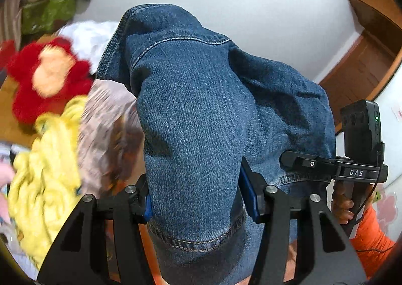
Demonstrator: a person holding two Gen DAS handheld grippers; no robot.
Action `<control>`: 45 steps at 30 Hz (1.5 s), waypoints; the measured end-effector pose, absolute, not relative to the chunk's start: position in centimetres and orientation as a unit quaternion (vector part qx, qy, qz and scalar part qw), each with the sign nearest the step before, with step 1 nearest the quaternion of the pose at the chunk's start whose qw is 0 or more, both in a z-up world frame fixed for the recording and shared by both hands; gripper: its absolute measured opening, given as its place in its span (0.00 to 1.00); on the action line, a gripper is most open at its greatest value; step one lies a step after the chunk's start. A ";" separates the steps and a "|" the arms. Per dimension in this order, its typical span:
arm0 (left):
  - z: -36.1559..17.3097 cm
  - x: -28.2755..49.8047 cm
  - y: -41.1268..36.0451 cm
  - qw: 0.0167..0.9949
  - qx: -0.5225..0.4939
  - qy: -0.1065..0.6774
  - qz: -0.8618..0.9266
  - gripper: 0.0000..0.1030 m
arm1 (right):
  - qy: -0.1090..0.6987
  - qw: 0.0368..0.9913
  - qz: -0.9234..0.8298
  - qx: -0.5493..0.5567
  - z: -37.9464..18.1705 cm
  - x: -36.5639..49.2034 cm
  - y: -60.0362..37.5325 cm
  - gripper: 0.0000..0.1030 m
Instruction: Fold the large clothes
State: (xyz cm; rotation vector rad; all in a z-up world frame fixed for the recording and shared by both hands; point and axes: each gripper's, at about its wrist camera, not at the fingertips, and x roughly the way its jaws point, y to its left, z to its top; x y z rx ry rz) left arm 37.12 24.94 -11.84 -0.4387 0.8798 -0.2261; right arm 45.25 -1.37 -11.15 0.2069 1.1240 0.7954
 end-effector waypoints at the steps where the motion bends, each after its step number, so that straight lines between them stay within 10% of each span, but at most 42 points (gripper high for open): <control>1: -12.5 37.4 25.3 0.873 -0.214 0.426 -0.104 0.53 | 0.525 0.762 0.368 0.095 -11.9 45.3 -0.6 0.39; 19: -28.3 38.6 28.5 0.798 -0.298 0.520 -0.063 0.64 | 0.647 0.681 0.329 0.097 -28.8 48.8 2.8 0.49; 37: -18.1 36.2 27.2 0.905 -0.077 0.418 0.023 0.64 | 0.452 0.819 0.345 -0.073 -15.8 45.7 3.4 0.50; 45: -21.7 41.5 26.6 0.887 -0.062 0.456 0.034 0.64 | 0.489 0.780 0.371 -0.125 -20.0 47.7 9.3 0.50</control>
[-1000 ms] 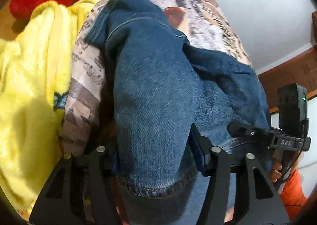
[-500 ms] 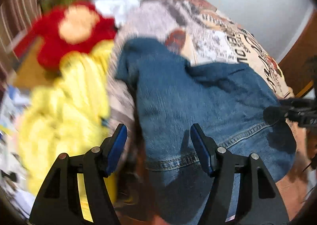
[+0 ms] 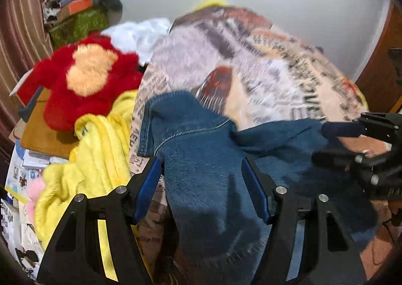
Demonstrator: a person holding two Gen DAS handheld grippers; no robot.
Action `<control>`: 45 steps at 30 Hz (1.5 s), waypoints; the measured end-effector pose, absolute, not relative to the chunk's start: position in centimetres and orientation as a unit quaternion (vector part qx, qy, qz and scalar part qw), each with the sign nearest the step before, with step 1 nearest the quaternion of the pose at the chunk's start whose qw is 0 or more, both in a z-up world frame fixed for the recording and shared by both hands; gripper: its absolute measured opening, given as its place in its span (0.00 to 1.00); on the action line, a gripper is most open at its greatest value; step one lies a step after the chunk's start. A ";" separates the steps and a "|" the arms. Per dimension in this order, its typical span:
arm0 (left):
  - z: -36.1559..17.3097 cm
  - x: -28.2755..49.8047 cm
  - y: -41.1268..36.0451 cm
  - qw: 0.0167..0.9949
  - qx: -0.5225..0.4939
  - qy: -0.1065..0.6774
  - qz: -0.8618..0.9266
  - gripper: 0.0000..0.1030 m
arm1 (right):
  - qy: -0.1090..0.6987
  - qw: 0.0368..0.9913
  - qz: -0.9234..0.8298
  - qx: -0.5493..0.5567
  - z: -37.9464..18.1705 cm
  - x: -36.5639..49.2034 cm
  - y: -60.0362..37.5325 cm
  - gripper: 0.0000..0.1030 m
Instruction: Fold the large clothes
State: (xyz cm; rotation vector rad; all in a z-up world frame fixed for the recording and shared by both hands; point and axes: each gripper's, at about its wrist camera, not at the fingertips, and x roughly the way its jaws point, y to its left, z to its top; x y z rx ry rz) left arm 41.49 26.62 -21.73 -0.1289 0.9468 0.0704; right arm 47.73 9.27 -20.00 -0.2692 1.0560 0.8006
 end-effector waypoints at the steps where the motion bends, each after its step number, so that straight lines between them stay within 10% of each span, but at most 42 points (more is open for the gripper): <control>1: -22.3 41.8 26.8 0.883 -0.060 0.464 0.039 0.64 | 0.504 0.770 0.370 -0.128 -21.2 48.2 9.6 0.50; 45: -17.6 21.2 22.5 0.889 -0.070 0.441 0.105 0.81 | 0.436 0.838 0.308 -0.114 -14.9 33.7 -6.3 0.51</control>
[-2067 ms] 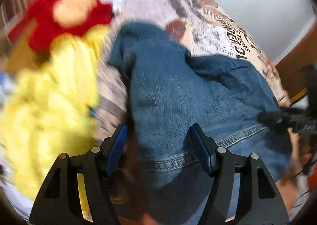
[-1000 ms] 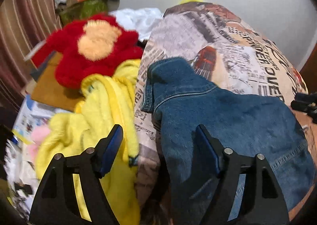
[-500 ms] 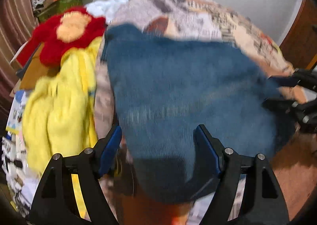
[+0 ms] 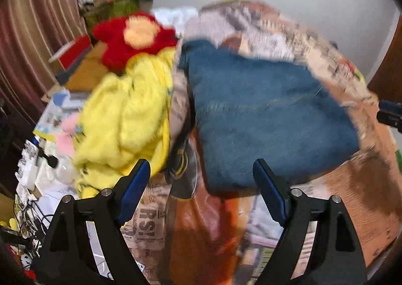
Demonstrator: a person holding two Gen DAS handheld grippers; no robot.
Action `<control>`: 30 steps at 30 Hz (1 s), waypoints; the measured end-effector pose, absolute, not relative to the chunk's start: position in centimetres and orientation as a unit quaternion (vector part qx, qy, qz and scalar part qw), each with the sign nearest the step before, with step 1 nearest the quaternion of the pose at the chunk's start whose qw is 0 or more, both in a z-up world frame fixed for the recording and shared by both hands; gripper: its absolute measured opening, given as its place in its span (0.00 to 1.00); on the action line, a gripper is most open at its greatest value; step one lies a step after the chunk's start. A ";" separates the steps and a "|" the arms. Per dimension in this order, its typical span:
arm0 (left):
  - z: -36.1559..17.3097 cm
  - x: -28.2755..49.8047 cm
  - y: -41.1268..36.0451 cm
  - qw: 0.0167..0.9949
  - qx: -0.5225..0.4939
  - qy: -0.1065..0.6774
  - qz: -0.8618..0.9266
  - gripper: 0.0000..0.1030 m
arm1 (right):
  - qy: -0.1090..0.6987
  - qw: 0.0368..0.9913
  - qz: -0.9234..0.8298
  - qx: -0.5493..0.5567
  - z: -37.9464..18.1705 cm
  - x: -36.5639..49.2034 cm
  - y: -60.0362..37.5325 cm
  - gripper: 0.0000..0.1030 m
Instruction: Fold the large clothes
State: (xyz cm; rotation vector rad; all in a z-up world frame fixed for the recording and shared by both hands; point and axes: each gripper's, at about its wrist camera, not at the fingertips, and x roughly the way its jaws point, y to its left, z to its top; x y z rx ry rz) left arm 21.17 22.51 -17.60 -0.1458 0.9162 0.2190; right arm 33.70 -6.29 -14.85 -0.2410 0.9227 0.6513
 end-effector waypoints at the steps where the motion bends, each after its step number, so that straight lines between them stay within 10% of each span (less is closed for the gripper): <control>1: -16.7 20.9 22.3 0.894 -0.069 0.430 0.106 0.81 | 0.425 0.843 0.311 -0.111 -13.9 33.1 -6.4 0.51; 16: 1.4 11.2 14.2 0.989 -0.045 0.126 0.059 0.81 | 0.182 0.912 0.366 -0.023 2.0 20.8 -7.8 0.51; 28: 2.9 6.4 11.4 0.994 -0.037 0.062 0.076 0.87 | 0.134 0.920 0.366 0.036 3.8 15.3 -9.6 0.52; 30: 2.6 6.4 11.2 0.994 -0.032 0.063 0.086 0.92 | 0.131 0.924 0.358 0.034 3.7 14.9 -9.8 0.64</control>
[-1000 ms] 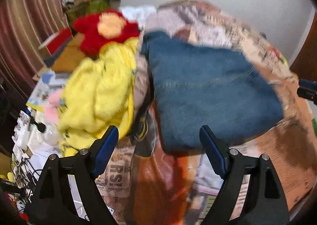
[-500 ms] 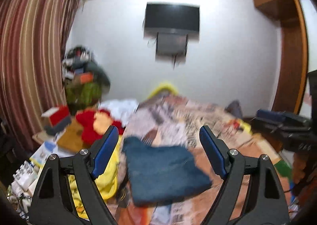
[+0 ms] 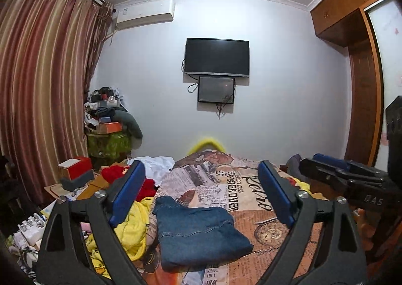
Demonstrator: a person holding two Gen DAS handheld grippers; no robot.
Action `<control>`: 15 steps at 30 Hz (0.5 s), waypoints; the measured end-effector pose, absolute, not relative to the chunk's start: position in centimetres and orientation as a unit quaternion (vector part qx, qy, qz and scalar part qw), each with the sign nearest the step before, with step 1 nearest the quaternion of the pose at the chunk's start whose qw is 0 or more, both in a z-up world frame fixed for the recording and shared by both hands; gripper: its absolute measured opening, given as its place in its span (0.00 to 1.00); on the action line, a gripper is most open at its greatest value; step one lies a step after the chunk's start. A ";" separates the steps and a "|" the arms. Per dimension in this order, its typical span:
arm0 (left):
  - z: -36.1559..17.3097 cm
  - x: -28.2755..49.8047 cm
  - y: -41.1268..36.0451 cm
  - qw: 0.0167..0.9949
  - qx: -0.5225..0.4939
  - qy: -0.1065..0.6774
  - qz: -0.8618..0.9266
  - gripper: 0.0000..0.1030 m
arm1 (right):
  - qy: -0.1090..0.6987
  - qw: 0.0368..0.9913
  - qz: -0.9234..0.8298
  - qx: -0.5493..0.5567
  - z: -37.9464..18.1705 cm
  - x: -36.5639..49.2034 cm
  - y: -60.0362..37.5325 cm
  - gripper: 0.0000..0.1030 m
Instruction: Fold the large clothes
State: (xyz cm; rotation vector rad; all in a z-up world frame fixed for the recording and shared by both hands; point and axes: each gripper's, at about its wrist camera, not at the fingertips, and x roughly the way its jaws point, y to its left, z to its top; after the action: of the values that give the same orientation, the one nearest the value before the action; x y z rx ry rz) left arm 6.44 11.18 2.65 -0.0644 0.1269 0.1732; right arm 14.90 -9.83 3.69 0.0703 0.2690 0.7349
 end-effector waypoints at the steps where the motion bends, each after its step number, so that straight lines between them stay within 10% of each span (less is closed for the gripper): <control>1: 2.5 6.5 11.1 0.993 -0.030 0.064 0.090 0.94 | 0.130 0.926 0.353 0.035 3.6 14.7 -9.9 0.73; 3: 2.3 6.4 11.0 0.993 -0.028 0.067 0.093 0.96 | 0.118 0.932 0.341 0.041 3.6 14.0 -10.2 0.92; 15: 1.6 5.8 10.3 0.992 -0.029 0.076 0.102 1.00 | 0.095 0.948 0.304 0.023 3.6 11.5 -10.0 1.00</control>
State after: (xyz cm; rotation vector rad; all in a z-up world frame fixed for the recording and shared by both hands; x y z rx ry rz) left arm 5.82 10.26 1.57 -0.0581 0.1515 0.2040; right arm 11.52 -10.04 3.59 0.0462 0.1926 0.6182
